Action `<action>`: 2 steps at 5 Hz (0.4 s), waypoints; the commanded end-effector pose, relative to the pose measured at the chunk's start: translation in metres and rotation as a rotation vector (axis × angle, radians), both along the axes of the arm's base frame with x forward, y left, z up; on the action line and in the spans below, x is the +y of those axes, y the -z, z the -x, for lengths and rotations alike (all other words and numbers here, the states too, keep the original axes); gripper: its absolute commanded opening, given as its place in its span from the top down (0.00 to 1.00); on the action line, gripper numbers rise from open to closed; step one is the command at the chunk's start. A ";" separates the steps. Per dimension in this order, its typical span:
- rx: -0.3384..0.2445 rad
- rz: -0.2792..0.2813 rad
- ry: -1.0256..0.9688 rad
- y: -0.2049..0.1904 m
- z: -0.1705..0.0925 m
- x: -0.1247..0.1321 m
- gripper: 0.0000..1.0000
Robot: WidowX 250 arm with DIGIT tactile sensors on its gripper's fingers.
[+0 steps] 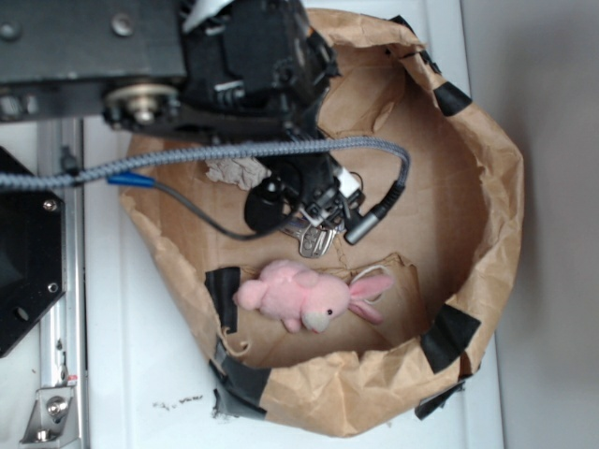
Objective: Grab the silver keys.
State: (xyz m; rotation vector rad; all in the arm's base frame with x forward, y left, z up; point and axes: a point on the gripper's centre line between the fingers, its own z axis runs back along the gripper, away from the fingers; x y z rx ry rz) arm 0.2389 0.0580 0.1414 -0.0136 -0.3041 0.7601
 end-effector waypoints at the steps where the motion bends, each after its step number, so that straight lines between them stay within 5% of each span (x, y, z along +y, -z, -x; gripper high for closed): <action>1: -0.017 0.007 -0.021 0.016 0.005 0.022 0.00; 2: -0.043 0.027 0.033 0.042 0.023 0.025 0.00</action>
